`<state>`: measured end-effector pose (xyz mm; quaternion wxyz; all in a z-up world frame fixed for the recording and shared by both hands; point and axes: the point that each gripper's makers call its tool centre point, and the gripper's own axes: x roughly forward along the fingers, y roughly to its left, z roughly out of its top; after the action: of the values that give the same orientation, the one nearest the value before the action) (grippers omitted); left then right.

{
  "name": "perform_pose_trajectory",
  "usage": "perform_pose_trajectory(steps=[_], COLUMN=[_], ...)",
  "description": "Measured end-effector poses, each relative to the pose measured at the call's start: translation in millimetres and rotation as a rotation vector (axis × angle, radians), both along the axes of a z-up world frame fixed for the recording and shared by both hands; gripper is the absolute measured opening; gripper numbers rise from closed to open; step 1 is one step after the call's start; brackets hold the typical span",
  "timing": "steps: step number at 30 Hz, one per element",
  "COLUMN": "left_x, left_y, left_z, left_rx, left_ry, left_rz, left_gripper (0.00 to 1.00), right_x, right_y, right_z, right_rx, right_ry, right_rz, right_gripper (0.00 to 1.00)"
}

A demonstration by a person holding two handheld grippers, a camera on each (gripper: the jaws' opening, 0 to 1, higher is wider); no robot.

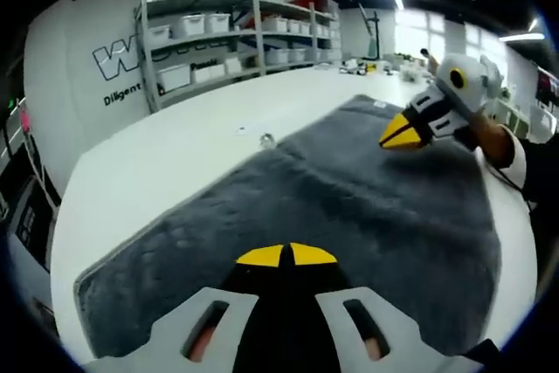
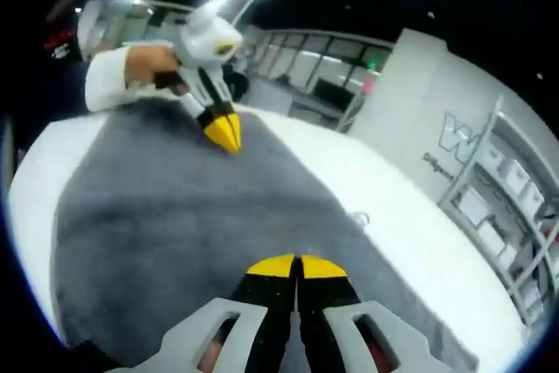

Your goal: Open the folded towel by lifting each exposed corner and separating the folded layers until the towel lies flat within the target outline without major curled edges

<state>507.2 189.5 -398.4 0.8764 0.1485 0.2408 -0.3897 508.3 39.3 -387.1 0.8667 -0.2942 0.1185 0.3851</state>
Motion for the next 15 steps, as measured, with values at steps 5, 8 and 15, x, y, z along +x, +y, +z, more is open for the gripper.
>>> perform_pose_trajectory(steps=[5, 8, 15], left_x=[2.1, 1.7, 2.7], left_y=[-8, -12, -16], left_z=[-3.8, -12.3, -15.1], left_rx=[-0.031, 0.006, 0.026], left_ry=[0.030, 0.035, 0.032], left_rz=[-0.007, -0.020, -0.028], left_gripper=[0.01, 0.01, 0.01], right_x=[5, 7, 6], right_y=[-14, -24, -31], right_z=[-10.6, -21.1, -27.1], right_rx=[-0.029, -0.061, -0.093], right_ry=[0.027, 0.049, 0.015], right_rz=[-0.021, -0.037, -0.015], right_gripper=[0.00, 0.00, 0.00])
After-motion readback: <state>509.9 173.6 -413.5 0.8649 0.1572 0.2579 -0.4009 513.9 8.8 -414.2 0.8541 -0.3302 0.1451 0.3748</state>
